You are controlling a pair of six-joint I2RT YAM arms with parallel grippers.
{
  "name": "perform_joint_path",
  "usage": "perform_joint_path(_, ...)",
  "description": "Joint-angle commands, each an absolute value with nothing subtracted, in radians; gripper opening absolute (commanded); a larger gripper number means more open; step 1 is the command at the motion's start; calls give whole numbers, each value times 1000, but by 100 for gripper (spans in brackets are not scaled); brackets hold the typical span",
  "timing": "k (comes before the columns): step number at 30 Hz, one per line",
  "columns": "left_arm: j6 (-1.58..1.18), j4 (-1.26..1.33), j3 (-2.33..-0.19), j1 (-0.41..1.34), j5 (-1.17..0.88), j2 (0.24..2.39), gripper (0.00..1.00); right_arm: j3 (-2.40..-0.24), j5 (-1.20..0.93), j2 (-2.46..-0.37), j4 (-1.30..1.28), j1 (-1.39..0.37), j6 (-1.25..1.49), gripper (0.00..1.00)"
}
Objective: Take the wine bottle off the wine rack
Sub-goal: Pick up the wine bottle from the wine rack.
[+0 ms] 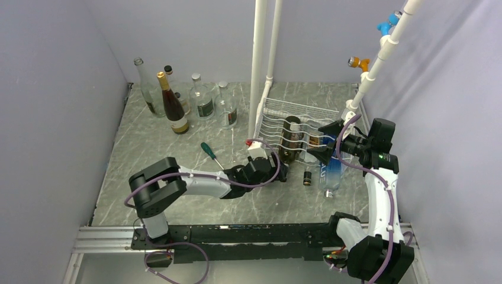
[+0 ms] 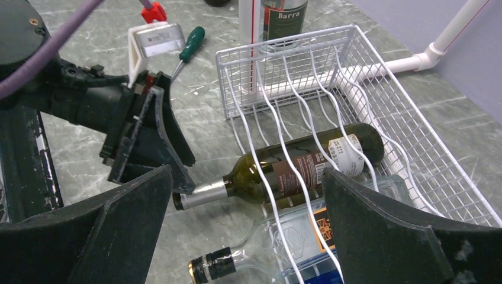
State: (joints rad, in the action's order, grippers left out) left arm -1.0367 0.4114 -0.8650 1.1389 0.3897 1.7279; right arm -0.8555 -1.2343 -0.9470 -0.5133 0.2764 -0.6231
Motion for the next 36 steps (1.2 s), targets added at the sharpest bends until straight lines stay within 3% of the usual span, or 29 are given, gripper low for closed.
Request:
perform_joint_path(1,-1017,381,-956,1128,361,1787,75,-859,-1243,-929,-474,282,-612,100)
perform_joint_path(5,-1014,382,-987,1096,307,1830,69,-857,-1242,-927,-474,282,-612,100)
perform_joint_path(16,-996,344,-1071,1078,263,1911,64,-856,-1239,-926,-472,282,-614,100)
perform_joint_path(36,-952,471,-1096,1063,239,2015,61,-854,-1230,-930,-476,282,-624,100)
